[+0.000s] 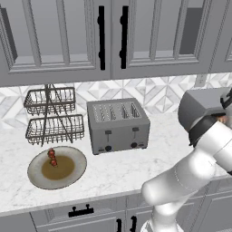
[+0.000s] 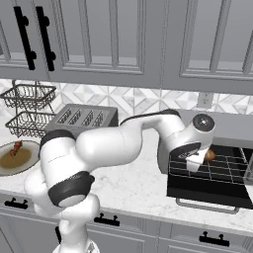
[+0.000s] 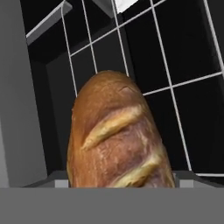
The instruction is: Pick up the kebab skewer and baguette bread, and place them inside the toaster oven. Close the toaster oven door and start by setting the timer.
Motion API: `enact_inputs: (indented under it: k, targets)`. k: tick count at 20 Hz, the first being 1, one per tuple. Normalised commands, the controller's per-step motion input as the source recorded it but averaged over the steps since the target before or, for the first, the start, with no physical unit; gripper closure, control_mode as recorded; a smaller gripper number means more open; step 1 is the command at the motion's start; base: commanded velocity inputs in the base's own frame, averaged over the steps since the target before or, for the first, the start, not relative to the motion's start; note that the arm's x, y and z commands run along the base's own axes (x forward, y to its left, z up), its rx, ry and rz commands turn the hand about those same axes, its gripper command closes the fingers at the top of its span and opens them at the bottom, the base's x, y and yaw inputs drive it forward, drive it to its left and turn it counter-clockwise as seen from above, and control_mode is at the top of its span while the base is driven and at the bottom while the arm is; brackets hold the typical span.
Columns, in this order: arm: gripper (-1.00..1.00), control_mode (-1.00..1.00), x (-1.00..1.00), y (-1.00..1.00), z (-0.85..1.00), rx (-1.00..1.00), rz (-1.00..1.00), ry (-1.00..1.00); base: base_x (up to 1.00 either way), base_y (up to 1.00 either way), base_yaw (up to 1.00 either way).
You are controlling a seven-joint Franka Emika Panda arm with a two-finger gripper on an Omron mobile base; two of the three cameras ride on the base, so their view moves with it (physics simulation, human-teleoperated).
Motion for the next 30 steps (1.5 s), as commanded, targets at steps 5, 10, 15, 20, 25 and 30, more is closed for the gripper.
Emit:
enact_inputs:
  k: [5, 10, 15, 20, 25, 30]
  targets:
    - [1.0, -1.0, 0.31, -0.34, -0.16, 0.04, 0.07, 0.0, 0.0, 0.0, 0.0]
    - [1.0, -1.0, 0.16, -0.34, -0.01, 0.04, 0.04, 0.0, 0.0, 0.0, 0.0]
    - [1.0, -1.0, 0.01, -0.46, 0.0, 0.03, 0.0, 0.0, 0.0, 0.0, 0.0]
    - [1.0, -1.0, 0.12, -0.25, -0.08, 0.01, 0.0, 0.0, 0.0, 0.0, 0.0]
    - [1.0, -1.0, 0.33, -0.03, -0.14, 0.0, 0.0, 0.0, 0.0, 0.0, 0.0]
    - [-1.0, -1.0, 0.3, 0.0, -0.35, 0.0, 0.0, 0.0, 0.0, 0.0, 0.0]
